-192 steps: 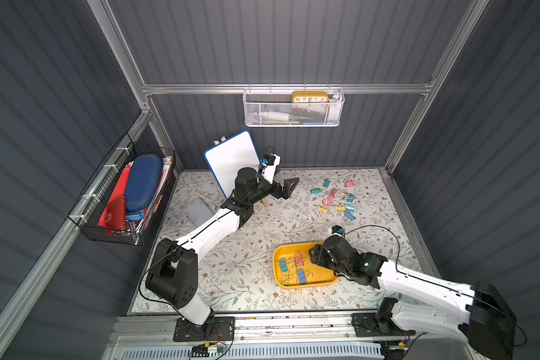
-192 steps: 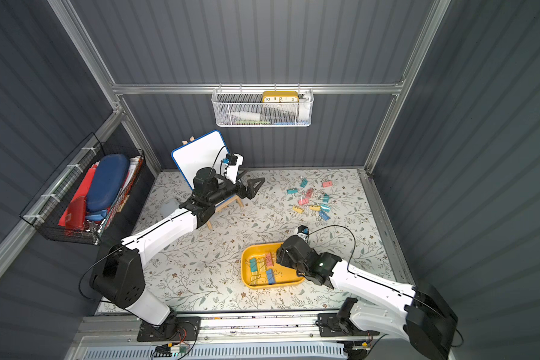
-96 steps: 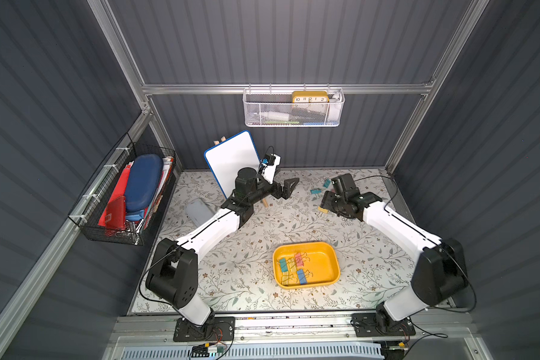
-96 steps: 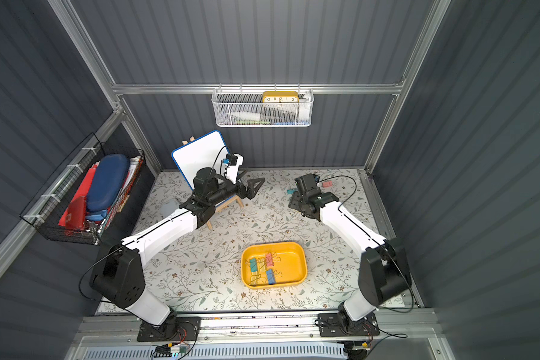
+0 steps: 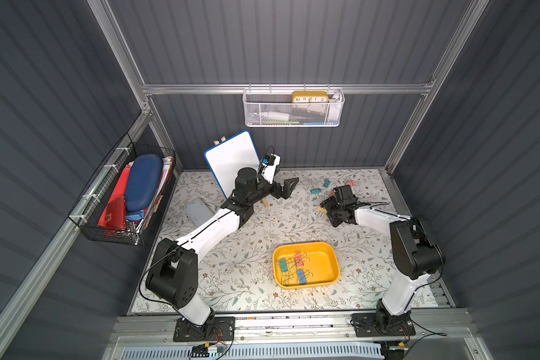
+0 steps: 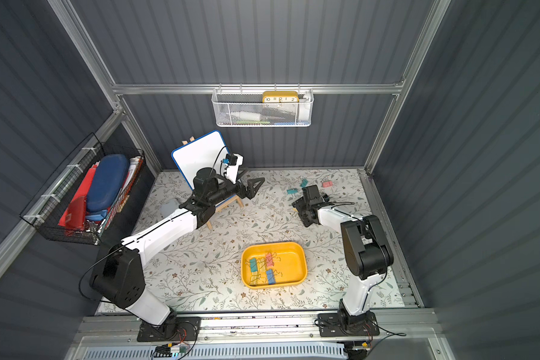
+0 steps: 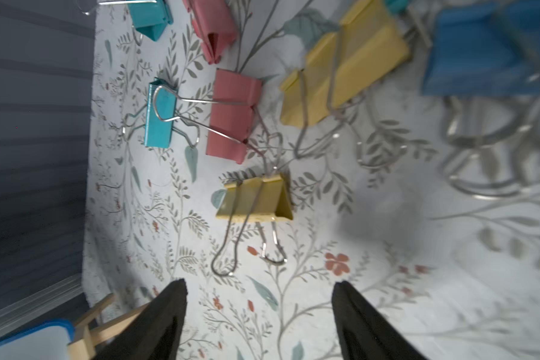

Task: Put the binder clips in the storage box
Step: Pick up the binder clip at the center of the board.

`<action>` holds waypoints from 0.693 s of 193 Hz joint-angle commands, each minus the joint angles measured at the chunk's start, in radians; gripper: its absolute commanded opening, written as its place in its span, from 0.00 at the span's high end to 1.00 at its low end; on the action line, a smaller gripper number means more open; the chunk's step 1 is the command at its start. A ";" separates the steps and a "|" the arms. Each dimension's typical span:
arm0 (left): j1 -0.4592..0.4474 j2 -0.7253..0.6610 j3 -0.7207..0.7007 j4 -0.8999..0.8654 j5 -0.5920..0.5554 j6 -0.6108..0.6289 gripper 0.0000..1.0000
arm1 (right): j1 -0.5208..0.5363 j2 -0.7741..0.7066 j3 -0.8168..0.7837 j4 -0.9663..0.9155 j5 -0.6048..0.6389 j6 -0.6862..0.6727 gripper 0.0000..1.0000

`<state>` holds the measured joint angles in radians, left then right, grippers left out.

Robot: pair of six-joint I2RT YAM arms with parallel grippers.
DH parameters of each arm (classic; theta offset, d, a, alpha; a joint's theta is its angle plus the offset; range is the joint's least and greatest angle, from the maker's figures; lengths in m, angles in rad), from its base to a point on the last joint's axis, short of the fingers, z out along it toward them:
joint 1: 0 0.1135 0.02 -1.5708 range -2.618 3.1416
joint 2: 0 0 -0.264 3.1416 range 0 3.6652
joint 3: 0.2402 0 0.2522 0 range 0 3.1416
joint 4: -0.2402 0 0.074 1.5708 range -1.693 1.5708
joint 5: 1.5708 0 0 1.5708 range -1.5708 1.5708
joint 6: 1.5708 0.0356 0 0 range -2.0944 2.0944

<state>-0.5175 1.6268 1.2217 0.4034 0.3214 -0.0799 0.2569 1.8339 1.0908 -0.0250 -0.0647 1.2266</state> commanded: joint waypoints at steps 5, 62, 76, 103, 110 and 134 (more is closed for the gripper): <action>0.001 -0.019 0.013 0.008 0.006 0.014 0.01 | -0.005 0.042 -0.018 0.176 -0.063 0.156 0.31; 0.001 -0.022 0.013 0.009 0.008 0.014 0.01 | -0.016 0.023 -0.071 0.166 -0.058 0.173 0.84; 0.001 -0.019 0.013 0.011 0.011 0.014 0.01 | -0.018 -0.006 -0.077 0.148 -0.078 0.135 0.93; 0.001 -0.015 0.013 0.011 0.013 0.013 0.01 | -0.018 -0.115 -0.075 0.059 -0.126 0.027 1.00; 0.001 -0.016 0.013 0.011 0.014 0.014 0.01 | -0.019 -0.155 -0.069 0.023 -0.142 -0.013 1.00; 0.001 -0.019 0.012 0.013 0.014 0.014 0.01 | -0.019 -0.316 -0.044 -0.149 -0.245 -0.193 1.00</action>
<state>-0.5175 1.6260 1.2217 0.4034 0.3214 -0.0772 0.2409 1.6558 1.0168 -0.0093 -0.2031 1.2320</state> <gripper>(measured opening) 0.992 0.042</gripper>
